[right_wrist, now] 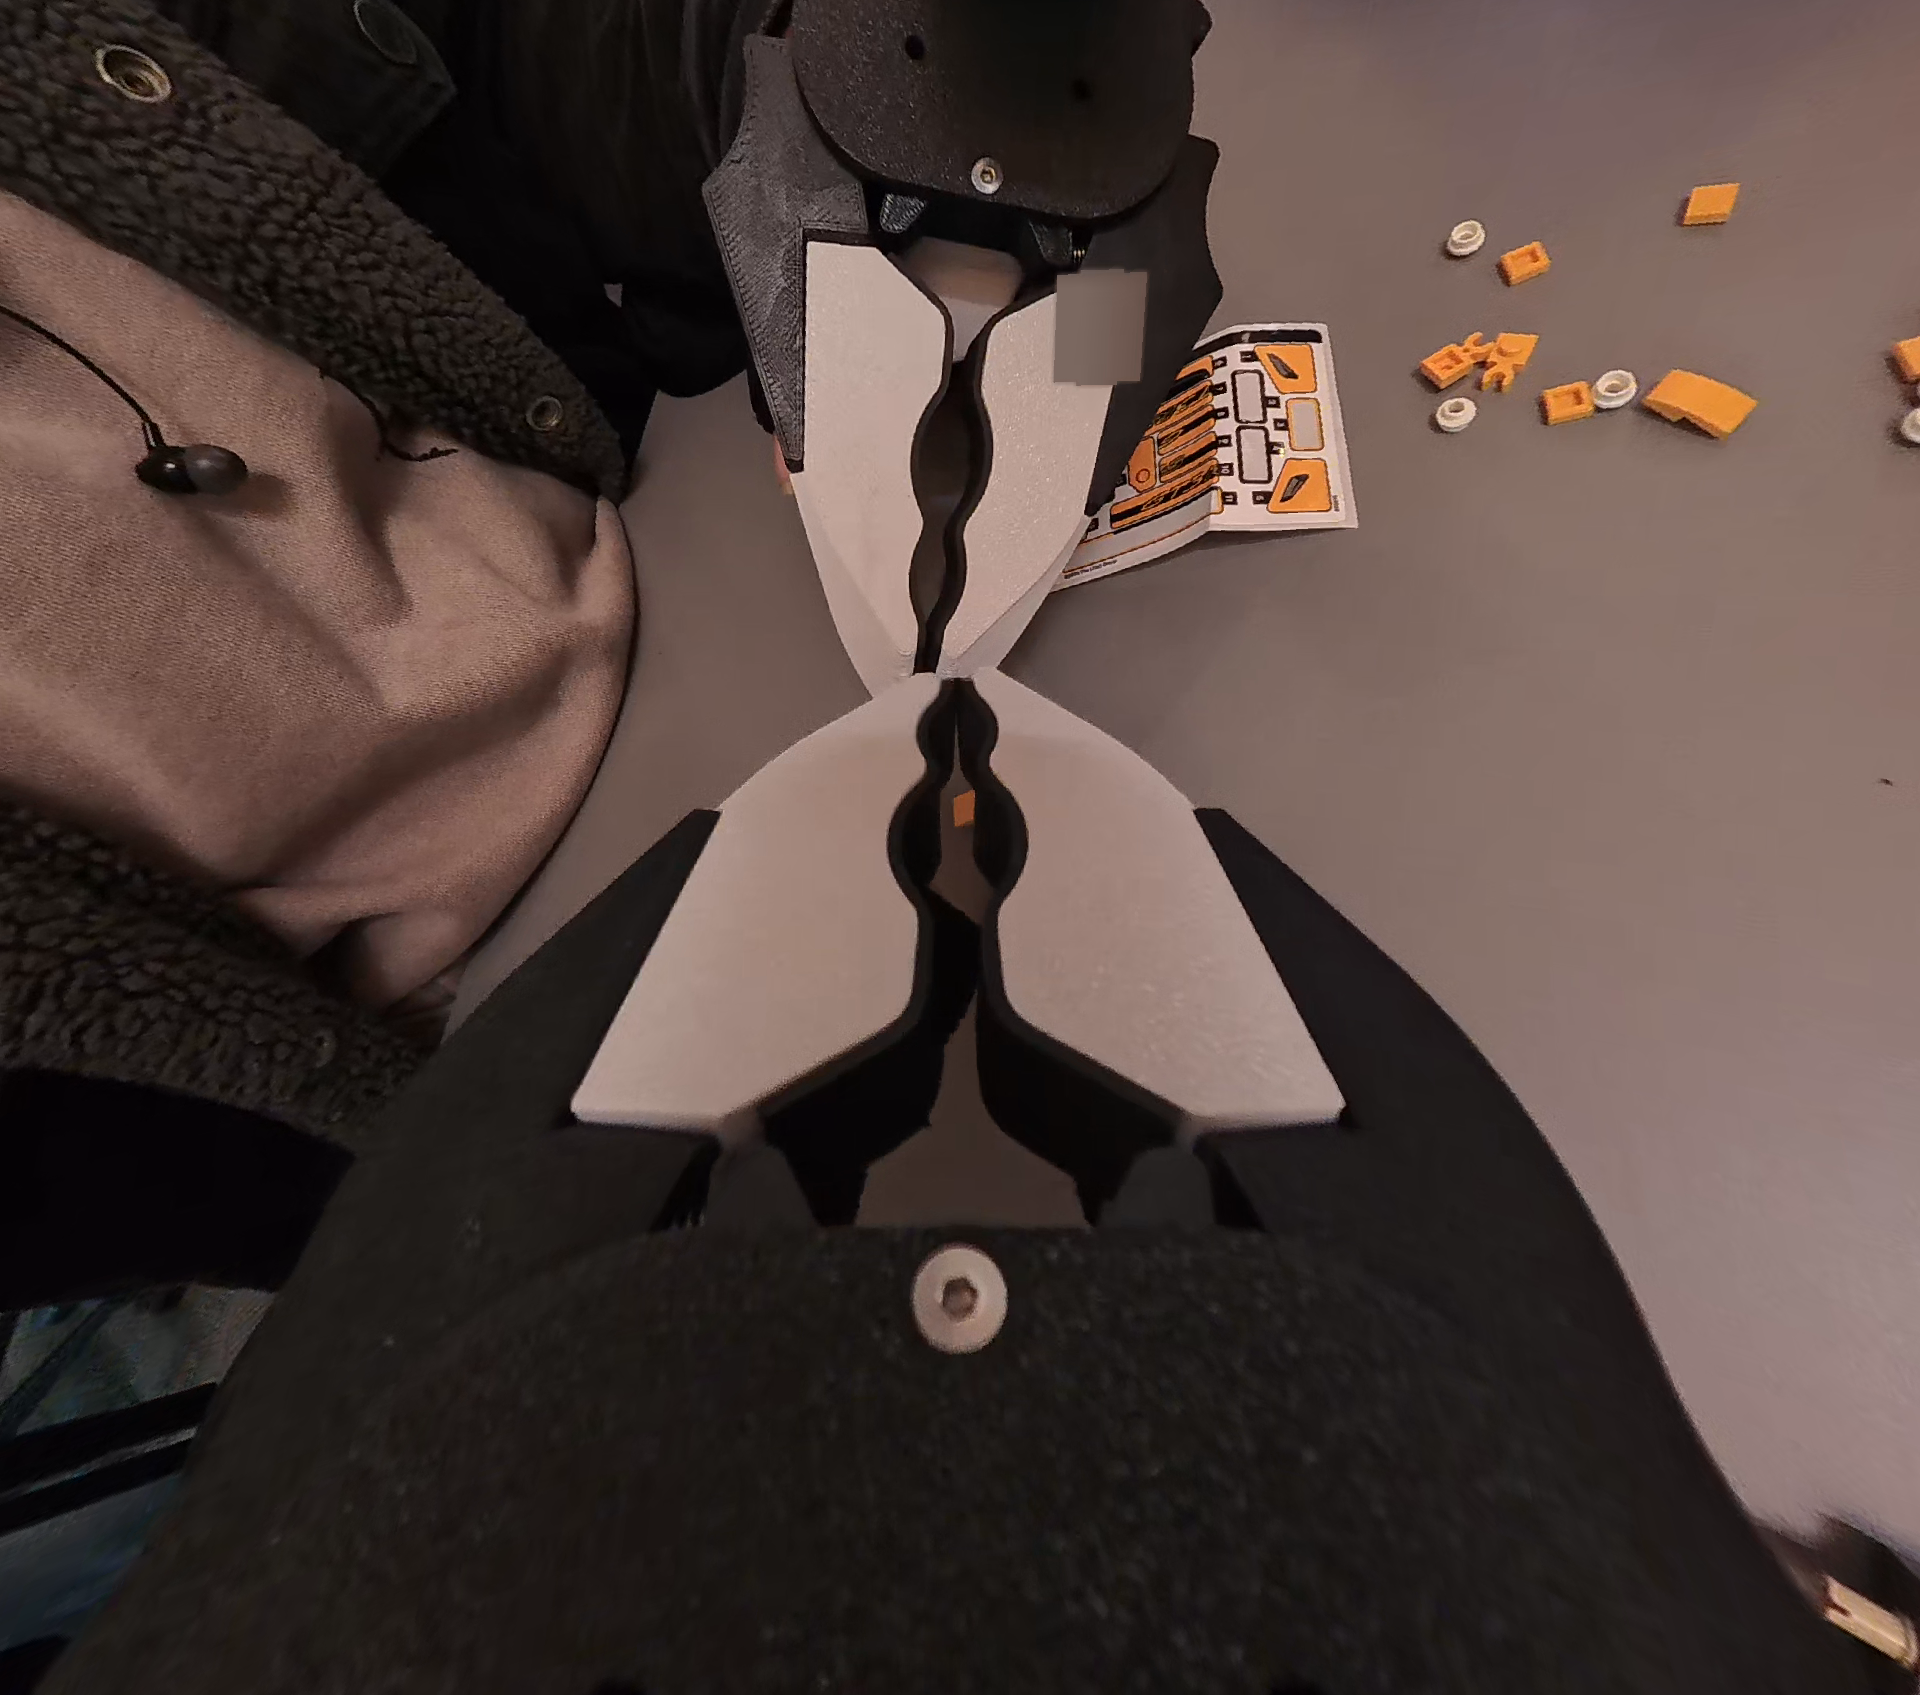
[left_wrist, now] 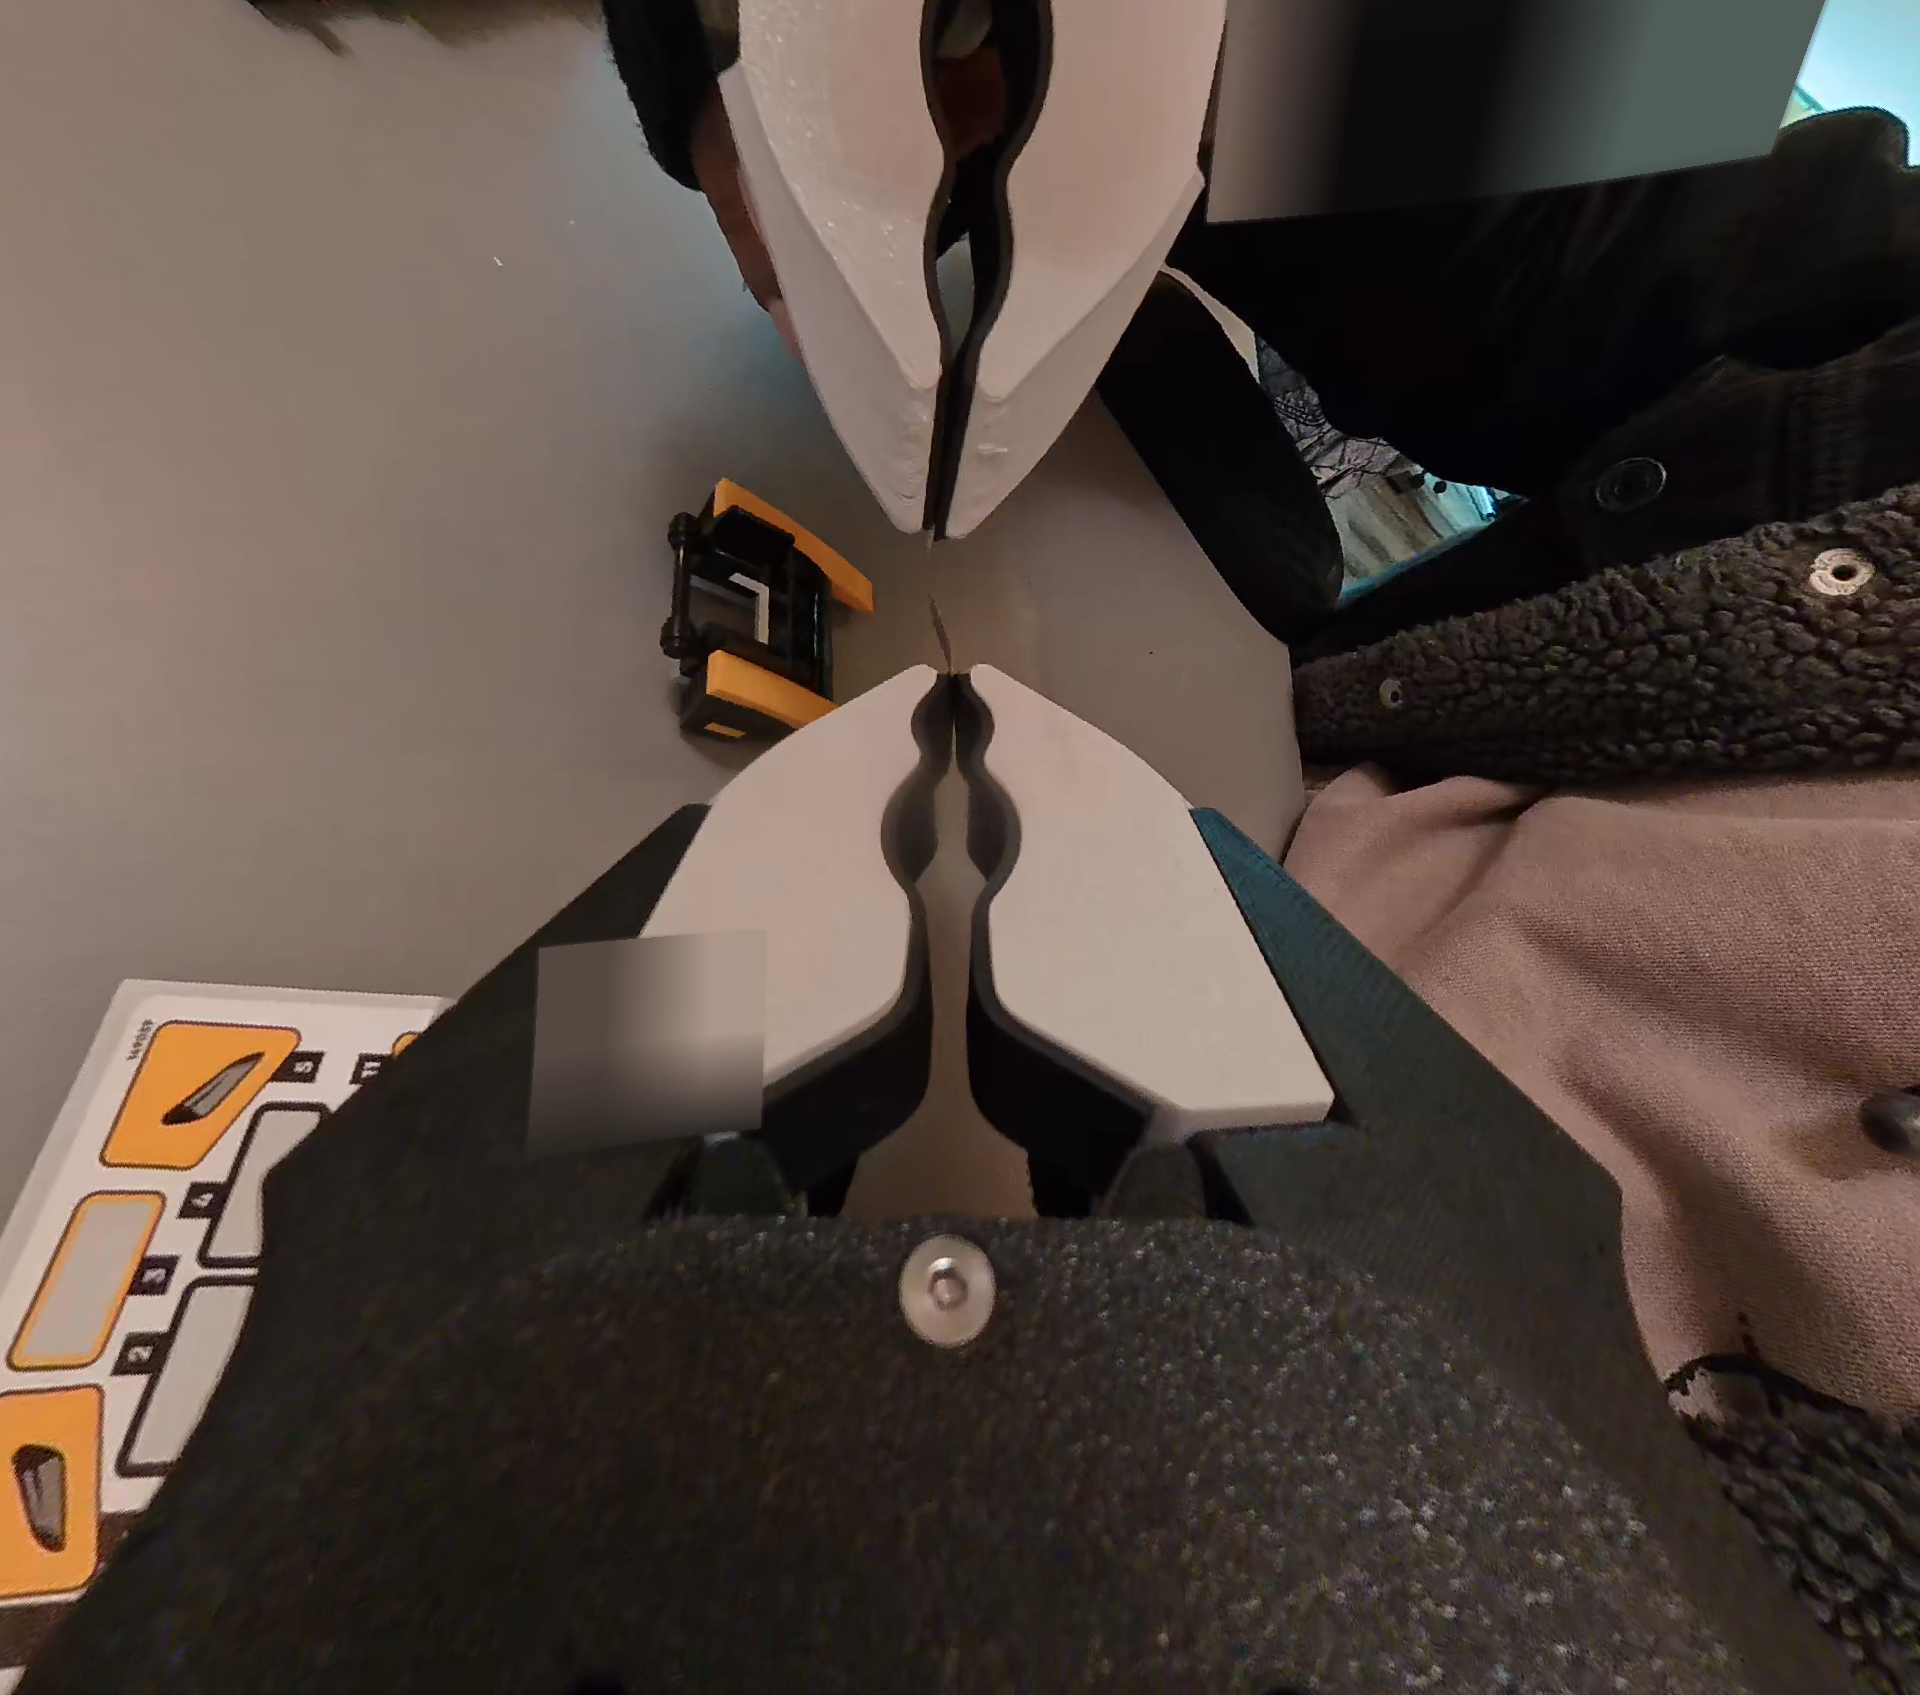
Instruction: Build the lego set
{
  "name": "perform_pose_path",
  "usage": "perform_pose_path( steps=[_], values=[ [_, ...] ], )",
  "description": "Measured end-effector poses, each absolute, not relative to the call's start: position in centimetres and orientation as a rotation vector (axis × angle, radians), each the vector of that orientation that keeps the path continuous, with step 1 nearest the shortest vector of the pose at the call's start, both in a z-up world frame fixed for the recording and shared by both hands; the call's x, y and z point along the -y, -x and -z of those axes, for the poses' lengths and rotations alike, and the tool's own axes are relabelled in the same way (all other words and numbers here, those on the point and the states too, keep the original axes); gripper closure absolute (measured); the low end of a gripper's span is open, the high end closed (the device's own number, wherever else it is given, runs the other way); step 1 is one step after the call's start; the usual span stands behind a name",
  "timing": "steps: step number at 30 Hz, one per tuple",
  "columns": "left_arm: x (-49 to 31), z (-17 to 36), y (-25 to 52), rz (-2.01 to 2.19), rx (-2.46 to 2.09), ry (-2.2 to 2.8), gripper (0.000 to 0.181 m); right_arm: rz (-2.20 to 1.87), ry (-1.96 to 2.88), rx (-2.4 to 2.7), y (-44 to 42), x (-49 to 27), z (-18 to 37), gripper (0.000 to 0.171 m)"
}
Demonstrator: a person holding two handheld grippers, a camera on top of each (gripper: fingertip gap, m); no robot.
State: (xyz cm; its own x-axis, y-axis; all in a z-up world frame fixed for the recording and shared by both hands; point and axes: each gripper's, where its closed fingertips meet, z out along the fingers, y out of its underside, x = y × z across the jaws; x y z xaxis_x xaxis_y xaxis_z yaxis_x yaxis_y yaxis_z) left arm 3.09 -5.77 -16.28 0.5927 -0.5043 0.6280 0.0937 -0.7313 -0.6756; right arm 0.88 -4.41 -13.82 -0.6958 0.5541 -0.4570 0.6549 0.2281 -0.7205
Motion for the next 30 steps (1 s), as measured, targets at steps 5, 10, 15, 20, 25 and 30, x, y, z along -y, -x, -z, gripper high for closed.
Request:
perform_pose_path(
  steps=[5,10,15,20,25,30],
  values=[
    [5.8,16.2,-3.1,1.125,-0.327,2.133,0.181,1.486,-1.168,-2.391,-0.9,4.4,13.7,0.171],
    [5.8,16.1,-3.2,1.102,-0.357,2.123,0.181,1.471,-1.155,-2.391,-1.0,4.4,13.7,0.171],
    [5.9,16.3,-3.1,1.050,-0.398,2.134,0.174,1.448,-1.150,-2.392,-1.0,4.4,13.9,0.171],
    [6.1,16.2,-2.8,1.028,-0.425,2.134,0.170,1.428,-1.157,-2.384,-0.9,4.2,14.1,0.171],
    [6.2,16.3,-2.5,1.019,-0.434,2.142,0.169,1.416,-1.161,-2.376,-0.9,4.1,14.2,0.171],
    [6.1,16.3,-1.9,1.025,-0.405,2.147,0.168,1.431,-1.168,-2.367,-0.9,4.1,14.1,0.171]
  ],
)
